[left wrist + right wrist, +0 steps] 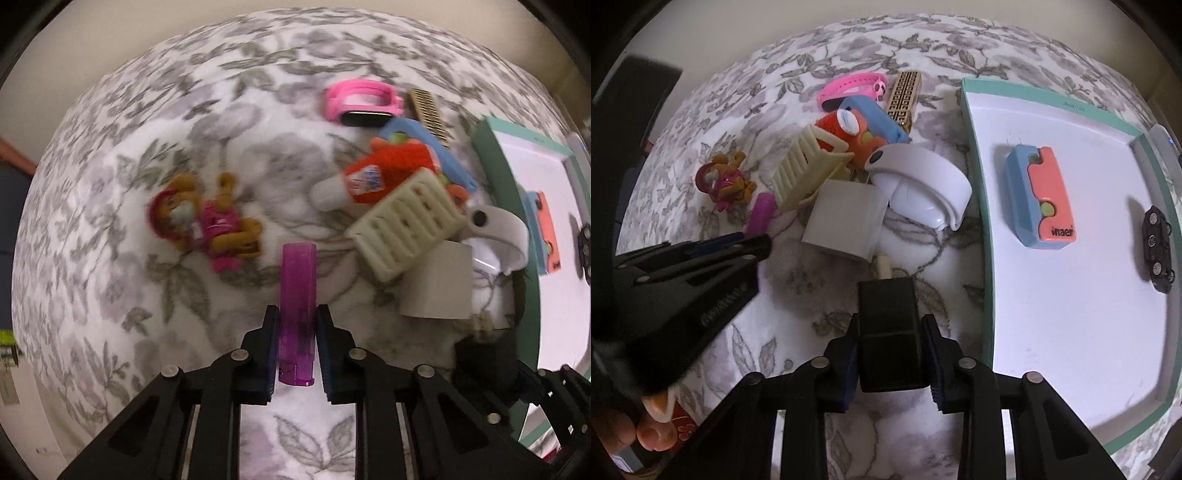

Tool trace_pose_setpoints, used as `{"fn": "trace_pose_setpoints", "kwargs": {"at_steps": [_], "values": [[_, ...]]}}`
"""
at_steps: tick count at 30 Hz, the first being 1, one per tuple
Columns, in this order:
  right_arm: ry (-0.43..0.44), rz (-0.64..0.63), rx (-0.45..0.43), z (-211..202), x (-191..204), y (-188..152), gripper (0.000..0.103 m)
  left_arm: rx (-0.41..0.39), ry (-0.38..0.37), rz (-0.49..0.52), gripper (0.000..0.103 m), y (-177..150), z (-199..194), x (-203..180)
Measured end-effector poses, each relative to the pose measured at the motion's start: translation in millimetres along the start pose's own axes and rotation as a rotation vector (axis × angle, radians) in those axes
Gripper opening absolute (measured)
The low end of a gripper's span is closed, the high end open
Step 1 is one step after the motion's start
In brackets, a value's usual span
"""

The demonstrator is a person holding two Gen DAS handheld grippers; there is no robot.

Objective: Organize rigid objects
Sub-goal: 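Grasp the purple pen with the left tool while the right tool grasps the black charger plug, then carry the pen with the left tool while the right tool carries the plug into the tray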

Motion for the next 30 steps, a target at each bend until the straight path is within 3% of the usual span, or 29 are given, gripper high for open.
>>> {"fn": "trace_pose_setpoints", "kwargs": {"at_steps": [5, 11, 19, 30], "values": [[0.019, 0.006, -0.014, -7, 0, 3, 0.031, -0.006, -0.02, -0.071, 0.02, 2, -6, 15], [0.053, 0.009, -0.059, -27, -2, 7, 0.031, -0.069, -0.068, -0.119, 0.018, 8, -31, 35], [0.073, 0.022, -0.096, -46, -6, 8, 0.031, -0.157, -0.086, -0.141, 0.015, 7, -67, 49], [0.069, 0.07, -0.144, -65, -24, 14, 0.031, -0.214, -0.183, -0.178, 0.015, 1, -95, 56]]}}
Point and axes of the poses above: each gripper's, at about its wrist camera, not at the fingertips, and z roughly the way its jaws point, x to its left, y to its top, the point moved 3 cm from there along z, roughly the way its jaws point, and after that the axes turned 1 degree about -x, right-handed, at the moved point
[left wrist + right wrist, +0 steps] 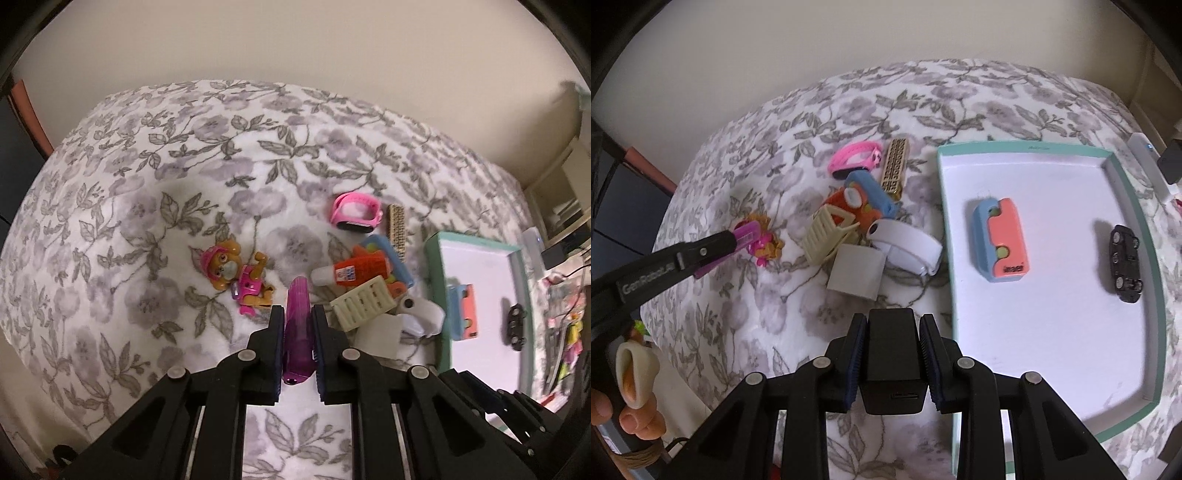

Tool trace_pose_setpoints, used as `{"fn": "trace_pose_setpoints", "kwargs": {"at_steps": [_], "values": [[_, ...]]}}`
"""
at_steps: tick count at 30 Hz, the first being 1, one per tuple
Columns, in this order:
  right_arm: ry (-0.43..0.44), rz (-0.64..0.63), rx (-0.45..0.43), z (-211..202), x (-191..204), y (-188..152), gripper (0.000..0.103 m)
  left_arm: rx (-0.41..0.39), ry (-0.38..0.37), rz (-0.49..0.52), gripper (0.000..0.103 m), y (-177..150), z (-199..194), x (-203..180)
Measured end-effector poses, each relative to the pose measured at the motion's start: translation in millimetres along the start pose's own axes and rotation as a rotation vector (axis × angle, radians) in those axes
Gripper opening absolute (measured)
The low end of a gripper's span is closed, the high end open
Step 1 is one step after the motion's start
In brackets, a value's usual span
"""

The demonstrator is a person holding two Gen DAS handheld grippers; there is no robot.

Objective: Organize rigid objects
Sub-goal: 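Carry the pen with the left tool while the right tool carries the plug into the tray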

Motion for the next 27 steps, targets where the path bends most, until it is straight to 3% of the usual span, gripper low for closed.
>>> {"fn": "trace_pose_setpoints", "kwargs": {"at_steps": [15, 20, 24, 27], "values": [[0.008, 0.139, -0.08, -31, -48, 14, 0.031, -0.047, -0.07, -0.006, 0.015, 2, -21, -6], [-0.026, 0.183, -0.107, -41, -71, 17, 0.031, -0.049, -0.073, 0.02, 0.015, -3, -22, -17], [-0.073, 0.243, -0.106, -45, -102, 16, 0.031, -0.037, -0.11, 0.111, 0.015, -17, -22, -54], [-0.141, 0.284, -0.097, -47, -128, 13, 0.031, -0.028, -0.116, 0.242, 0.015, -39, -21, -98]]}}
Point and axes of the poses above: each gripper's, at about its wrist camera, not at the fingertips, and z roughly the way its jaws point, x to its left, y to its top, the point moved 3 cm from there along z, roughly the way its jaws point, and after that the axes turned 1 degree about -x, right-handed, at the moved point
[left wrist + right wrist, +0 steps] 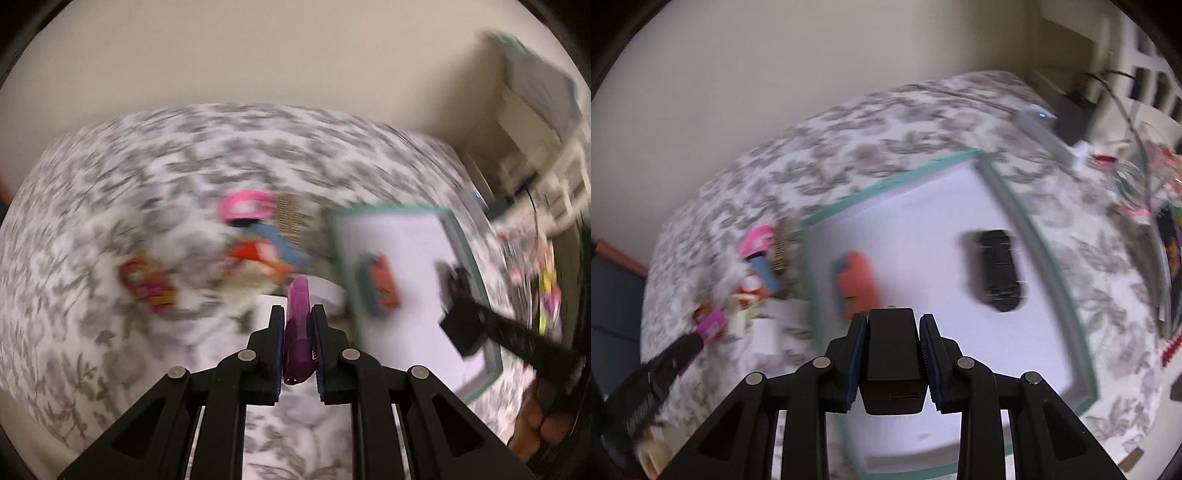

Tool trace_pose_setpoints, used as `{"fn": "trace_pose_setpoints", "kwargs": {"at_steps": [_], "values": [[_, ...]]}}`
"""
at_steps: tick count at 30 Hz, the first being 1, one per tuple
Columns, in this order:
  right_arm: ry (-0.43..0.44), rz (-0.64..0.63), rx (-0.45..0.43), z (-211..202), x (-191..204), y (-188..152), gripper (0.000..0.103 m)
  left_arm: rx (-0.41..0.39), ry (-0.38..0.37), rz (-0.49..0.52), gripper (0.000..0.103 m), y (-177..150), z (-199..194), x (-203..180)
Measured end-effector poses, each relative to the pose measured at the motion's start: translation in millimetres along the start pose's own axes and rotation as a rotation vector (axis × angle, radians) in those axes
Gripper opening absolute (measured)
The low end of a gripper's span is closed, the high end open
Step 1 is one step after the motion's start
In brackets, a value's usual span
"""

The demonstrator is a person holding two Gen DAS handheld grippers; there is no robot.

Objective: Organize rigid objects
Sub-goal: 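Carry the pen with the left tool while the right tool carries the plug into the tray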

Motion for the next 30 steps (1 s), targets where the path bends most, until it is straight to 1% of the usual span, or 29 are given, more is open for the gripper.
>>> {"fn": "trace_pose_setpoints", "kwargs": {"at_steps": [3, 6, 9, 11, 14, 17, 23, 27, 30], "values": [[-0.068, 0.034, 0.008, 2, -27, 2, 0.031, 0.029, -0.01, 0.123, 0.015, -19, 7, -43], [-0.096, 0.068, 0.025, 5, -48, 2, 0.031, 0.057, -0.006, 0.217, 0.015, -36, 16, -77], [-0.124, 0.088, 0.04, 10, -62, 2, 0.031, 0.077, 0.007, 0.277, 0.015, -46, 25, -99], [-0.121, 0.101, 0.048, 12, -67, 1, 0.031, 0.091, 0.02, 0.302, 0.015, -51, 31, -108], [-0.119, 0.104, 0.064, 18, -68, 0, 0.031, 0.116, 0.051, 0.318, 0.015, -58, 46, -111], [-0.124, 0.099, 0.081, 24, -68, -2, 0.031, 0.145, 0.067, 0.302, 0.015, -59, 60, -108], [-0.136, 0.08, 0.114, 34, -65, -9, 0.031, 0.177, 0.078, 0.303, 0.014, -64, 70, -109], [-0.144, 0.067, 0.119, 35, -64, -10, 0.031, 0.21, 0.078, 0.301, 0.014, -68, 77, -109], [-0.143, 0.059, 0.129, 37, -62, -12, 0.031, 0.22, 0.079, 0.304, 0.014, -71, 79, -109]]}}
Point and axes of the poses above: each gripper's, at about its wrist camera, not at the fingertips, and z roughly the way its jaws point, x to its left, y to its top, the point moved 3 cm from there along z, roughly the way its jaws point, and after that the axes turned 1 degree about -x, right-handed, at the moved point
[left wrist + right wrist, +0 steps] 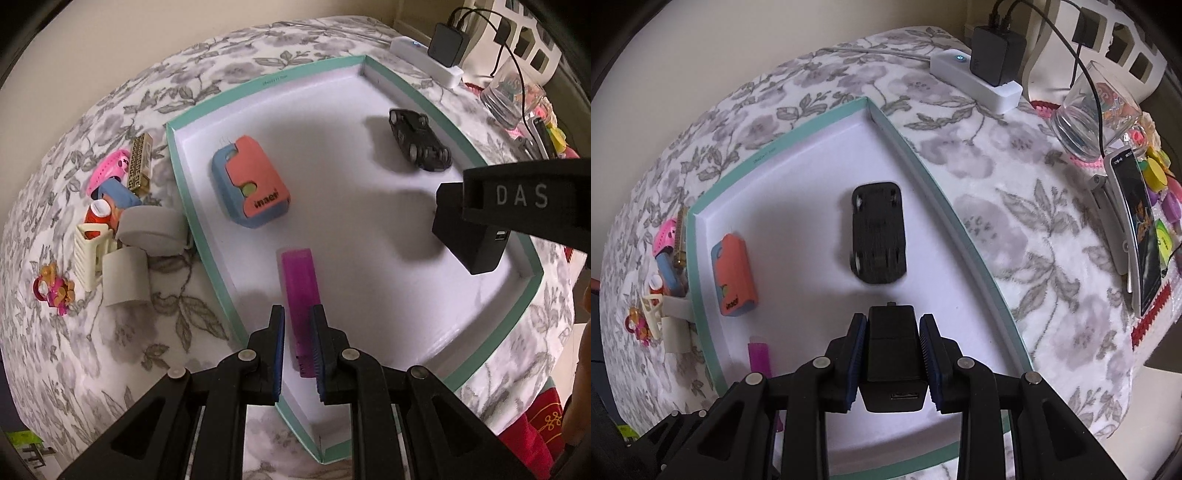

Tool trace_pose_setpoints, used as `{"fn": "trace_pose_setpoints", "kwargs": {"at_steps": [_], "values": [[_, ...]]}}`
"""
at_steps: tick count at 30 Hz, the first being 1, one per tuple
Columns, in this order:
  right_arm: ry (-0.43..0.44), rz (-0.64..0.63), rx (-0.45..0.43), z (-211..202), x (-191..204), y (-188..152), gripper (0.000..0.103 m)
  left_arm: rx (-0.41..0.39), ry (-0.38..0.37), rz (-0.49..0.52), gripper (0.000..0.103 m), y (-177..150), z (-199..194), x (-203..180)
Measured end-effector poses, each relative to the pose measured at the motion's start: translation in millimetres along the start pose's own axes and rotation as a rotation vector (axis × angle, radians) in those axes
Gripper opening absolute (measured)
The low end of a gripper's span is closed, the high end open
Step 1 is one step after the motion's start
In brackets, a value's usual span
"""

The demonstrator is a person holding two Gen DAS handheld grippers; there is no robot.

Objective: Organize rigid objects
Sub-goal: 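Carry the pen with the left tool while the right tool carries the plug into the tray, then open the left tool releasing the pen while the right tool releases the plug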

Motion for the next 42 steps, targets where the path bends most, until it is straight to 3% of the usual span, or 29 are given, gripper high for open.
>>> {"fn": "trace_pose_setpoints", "kwargs": {"at_steps": [6, 12, 23, 32, 35, 37, 42], "values": [[-0.022, -0.002, 0.053, 14, 1, -5, 0.031, 0.005, -0.006, 0.0, 0.015, -1, 1, 2], [-0.03, -0.014, 0.05, 12, 6, -5, 0.031, 0.012, -0.017, -0.004, 0.015, 0, 1, 2], [-0.014, -0.048, -0.104, -32, 22, 7, 0.032, -0.055, -0.041, -0.017, 0.015, 6, -23, 5], [-0.017, -0.031, -0.166, -52, 18, 12, 0.033, -0.093, -0.053, -0.116, 0.016, 14, -38, 32], [-0.02, -0.033, -0.163, -50, 19, 11, 0.033, -0.107, -0.056, -0.161, 0.025, 16, -43, 45], [-0.027, -0.036, -0.155, -46, 20, 10, 0.036, -0.118, -0.052, -0.195, 0.039, 17, -46, 55], [-0.033, -0.063, -0.127, -35, 28, 6, 0.039, -0.128, -0.03, -0.255, 0.042, 18, -48, 77]]}}
Point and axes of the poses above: each gripper's, at about its wrist camera, not at the fingertips, and z roughly the way its jaws point, x to its left, y to its top, the point moved 3 cm from there along z, roughly the way its jaws point, and after that the axes turned 1 degree about -x, right-handed, at the moved point
